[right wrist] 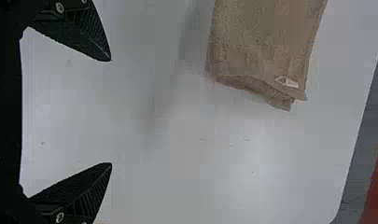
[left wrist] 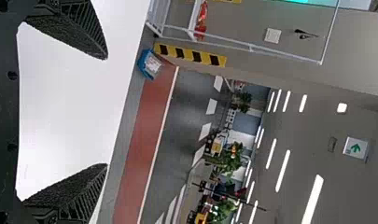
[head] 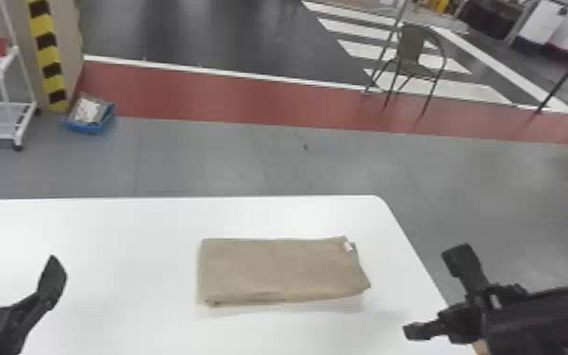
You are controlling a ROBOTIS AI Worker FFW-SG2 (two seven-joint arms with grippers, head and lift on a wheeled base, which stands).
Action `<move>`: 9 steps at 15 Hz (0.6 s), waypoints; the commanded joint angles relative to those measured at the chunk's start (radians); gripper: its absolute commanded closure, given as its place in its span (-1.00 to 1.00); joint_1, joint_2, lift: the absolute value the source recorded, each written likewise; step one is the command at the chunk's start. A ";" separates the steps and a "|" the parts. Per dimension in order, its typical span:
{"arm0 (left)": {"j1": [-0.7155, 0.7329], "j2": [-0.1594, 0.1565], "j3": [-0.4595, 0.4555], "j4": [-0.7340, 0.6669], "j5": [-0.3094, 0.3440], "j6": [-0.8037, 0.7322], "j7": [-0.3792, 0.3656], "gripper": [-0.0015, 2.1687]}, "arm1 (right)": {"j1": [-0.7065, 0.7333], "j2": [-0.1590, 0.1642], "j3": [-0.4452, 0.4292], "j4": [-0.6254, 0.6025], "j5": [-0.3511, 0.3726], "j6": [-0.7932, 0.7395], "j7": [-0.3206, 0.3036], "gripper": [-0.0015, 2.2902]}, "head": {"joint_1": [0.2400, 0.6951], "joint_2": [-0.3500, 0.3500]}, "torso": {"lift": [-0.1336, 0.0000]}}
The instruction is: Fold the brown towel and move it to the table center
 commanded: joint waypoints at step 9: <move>-0.004 0.020 -0.004 -0.001 0.004 0.039 -0.054 -0.95 | -0.328 0.106 -0.089 0.153 -0.088 0.350 -0.060 -0.92 | 1.00 -0.92 | 1.00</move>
